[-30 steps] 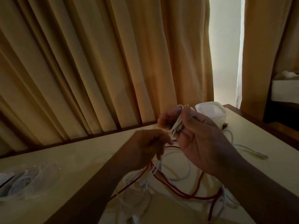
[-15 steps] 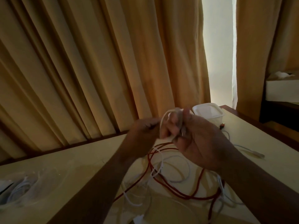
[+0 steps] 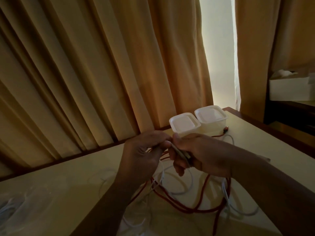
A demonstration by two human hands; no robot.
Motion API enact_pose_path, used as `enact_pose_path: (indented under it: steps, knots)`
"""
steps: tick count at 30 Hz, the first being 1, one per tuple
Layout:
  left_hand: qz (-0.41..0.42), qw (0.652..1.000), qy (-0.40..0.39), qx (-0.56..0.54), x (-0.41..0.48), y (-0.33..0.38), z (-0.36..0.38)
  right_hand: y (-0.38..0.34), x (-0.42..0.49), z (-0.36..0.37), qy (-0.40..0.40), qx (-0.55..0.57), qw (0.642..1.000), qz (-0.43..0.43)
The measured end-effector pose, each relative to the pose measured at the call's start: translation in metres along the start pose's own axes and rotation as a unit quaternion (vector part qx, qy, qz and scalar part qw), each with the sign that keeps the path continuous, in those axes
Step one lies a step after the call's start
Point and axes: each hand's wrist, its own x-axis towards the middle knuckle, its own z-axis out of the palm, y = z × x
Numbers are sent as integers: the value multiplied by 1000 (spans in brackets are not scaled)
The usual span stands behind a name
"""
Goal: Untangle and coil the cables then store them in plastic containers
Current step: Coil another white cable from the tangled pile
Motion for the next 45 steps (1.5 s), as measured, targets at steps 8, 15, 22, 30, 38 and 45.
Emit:
enact_pose_path:
  steps: [8, 15, 22, 30, 38, 45]
  knots:
    - [-178, 967, -45, -178, -9, 8, 7, 3, 10, 14, -108, 242, 964, 3]
    - [-79, 996, 8, -30, -11, -9, 4, 6, 15, 24, 12, 199, 979, -43]
    - [-80, 994, 50, -54, -13, -4, 6, 12, 17, 45, 156, 27, 975, -157]
    - [-52, 980, 152, 117, -16, -20, -6, 1, 1, 26, 288, -183, 913, -223]
    - [-60, 983, 154, 87, -17, -20, 10, 16, 16, 38, 219, -282, 918, -172]
    - [-106, 986, 115, 56, -19, -24, 13, 23, 22, 33, 110, 85, 986, -86]
